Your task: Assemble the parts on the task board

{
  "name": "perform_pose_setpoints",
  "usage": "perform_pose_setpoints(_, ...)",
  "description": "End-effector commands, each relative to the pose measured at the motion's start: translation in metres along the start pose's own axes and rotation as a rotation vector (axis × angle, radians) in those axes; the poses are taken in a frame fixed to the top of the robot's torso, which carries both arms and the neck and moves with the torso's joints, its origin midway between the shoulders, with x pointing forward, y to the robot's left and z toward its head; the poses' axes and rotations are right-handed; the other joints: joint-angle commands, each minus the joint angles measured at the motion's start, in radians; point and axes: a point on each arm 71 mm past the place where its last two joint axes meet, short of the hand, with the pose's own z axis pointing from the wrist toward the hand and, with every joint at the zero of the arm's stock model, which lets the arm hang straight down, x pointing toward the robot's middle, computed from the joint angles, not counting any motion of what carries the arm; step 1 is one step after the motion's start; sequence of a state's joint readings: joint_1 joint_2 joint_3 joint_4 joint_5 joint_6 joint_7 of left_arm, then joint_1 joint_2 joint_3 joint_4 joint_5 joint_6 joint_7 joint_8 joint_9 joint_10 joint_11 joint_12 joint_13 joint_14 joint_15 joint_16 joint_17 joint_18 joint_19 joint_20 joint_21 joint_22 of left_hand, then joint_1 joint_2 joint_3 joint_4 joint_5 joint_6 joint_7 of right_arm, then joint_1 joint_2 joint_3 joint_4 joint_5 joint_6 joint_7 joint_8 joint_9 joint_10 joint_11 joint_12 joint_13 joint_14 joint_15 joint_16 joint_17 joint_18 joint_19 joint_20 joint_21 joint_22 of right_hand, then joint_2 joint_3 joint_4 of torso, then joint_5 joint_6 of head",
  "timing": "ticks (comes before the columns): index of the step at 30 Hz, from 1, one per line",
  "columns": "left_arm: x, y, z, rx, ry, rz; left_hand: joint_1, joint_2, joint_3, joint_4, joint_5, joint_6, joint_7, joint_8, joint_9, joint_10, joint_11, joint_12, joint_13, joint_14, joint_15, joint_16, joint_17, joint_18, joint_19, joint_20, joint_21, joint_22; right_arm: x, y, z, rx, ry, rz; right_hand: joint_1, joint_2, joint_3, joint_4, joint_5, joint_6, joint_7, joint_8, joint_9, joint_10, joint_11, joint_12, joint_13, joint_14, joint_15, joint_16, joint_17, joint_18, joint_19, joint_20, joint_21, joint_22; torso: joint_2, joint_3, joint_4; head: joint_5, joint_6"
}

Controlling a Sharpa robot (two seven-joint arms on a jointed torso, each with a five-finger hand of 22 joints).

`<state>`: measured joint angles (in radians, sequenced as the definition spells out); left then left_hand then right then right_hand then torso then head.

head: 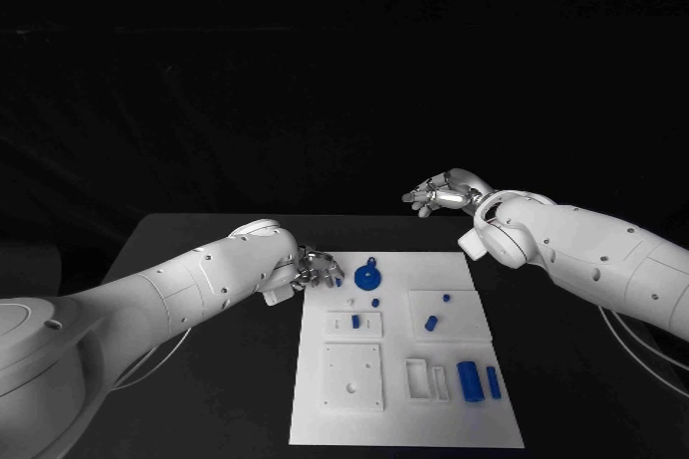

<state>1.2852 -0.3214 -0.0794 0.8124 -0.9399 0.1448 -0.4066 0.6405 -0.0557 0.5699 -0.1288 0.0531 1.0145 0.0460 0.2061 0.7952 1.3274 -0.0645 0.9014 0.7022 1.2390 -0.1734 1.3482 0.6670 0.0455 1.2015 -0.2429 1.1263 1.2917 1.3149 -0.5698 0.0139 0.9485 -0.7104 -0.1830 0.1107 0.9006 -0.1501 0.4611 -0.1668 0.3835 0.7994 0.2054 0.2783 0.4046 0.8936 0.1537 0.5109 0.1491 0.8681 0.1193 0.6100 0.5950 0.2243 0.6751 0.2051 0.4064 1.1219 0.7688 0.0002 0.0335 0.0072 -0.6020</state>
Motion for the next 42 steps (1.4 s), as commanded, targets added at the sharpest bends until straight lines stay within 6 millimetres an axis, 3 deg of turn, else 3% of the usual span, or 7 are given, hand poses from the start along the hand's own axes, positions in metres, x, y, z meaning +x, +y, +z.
perform_pose_setpoints(1,0.0014,-0.0025,0.0001,0.005,0.020,0.011,-0.019,0.008,-0.001,0.013,-0.005,0.004,0.005,0.005,-0.002,0.007,0.001,-0.006,0.002,0.008,0.001,-0.007,0.004,0.133,0.007,-0.022,-0.001,0.000,0.0014,0.0008,0.0002,-0.008,0.015,-0.004,0.001,0.011,-0.003,-0.003,0.004,-0.006,0.006,0.006,-0.002,-0.005,0.002,0.005,-0.001,-0.007,0.000,0.005,-0.002,0.021,0.000,0.008,-0.004,0.001,0.000,0.0000,-0.0001,0.000,0.001)
perform_pose_setpoints(9,0.0012,-0.0024,0.0009,-0.002,0.024,0.012,-0.044,0.037,0.000,0.021,-0.005,0.015,0.002,0.011,-0.002,0.014,-0.003,-0.006,0.008,0.012,-0.002,-0.007,0.021,0.135,0.006,-0.023,0.008,0.006,0.0024,0.0014,0.0007,-0.009,0.016,-0.003,0.000,0.011,-0.003,-0.003,0.004,-0.005,0.006,0.006,-0.002,-0.005,0.002,0.005,-0.001,-0.006,0.000,0.006,-0.002,0.021,0.000,0.008,-0.004,0.002,0.000,-0.0004,0.0002,0.000,0.001)
perform_pose_setpoints(23,0.0008,-0.0050,0.0030,0.002,0.016,0.009,-0.038,0.087,0.012,-0.022,-0.005,0.026,-0.001,0.018,-0.002,0.018,-0.005,-0.005,0.017,0.014,-0.004,-0.009,0.046,0.136,-0.001,-0.024,0.026,0.018,0.0022,0.0015,0.0004,-0.009,0.017,-0.003,0.000,0.011,-0.003,-0.003,0.004,-0.005,0.006,0.006,-0.002,-0.005,0.002,0.006,-0.002,-0.007,0.000,0.006,-0.002,0.021,0.000,0.009,-0.004,0.002,0.000,-0.0002,0.0007,-0.002,0.000)
perform_pose_setpoints(42,0.0027,-0.0087,0.0048,0.006,0.024,0.012,-0.034,0.090,0.013,-0.046,-0.005,0.028,-0.001,0.019,-0.003,0.020,-0.004,-0.005,0.022,0.016,-0.004,-0.012,0.058,0.135,-0.003,-0.022,0.032,0.021,0.0034,0.0023,0.0007,-0.010,0.020,-0.003,0.000,0.011,-0.003,-0.003,0.004,-0.005,0.006,0.006,-0.002,-0.005,0.002,0.007,-0.003,-0.007,0.000,0.006,-0.002,0.022,0.000,0.009,-0.005,0.002,0.001,-0.0008,0.0001,-0.004,-0.003)
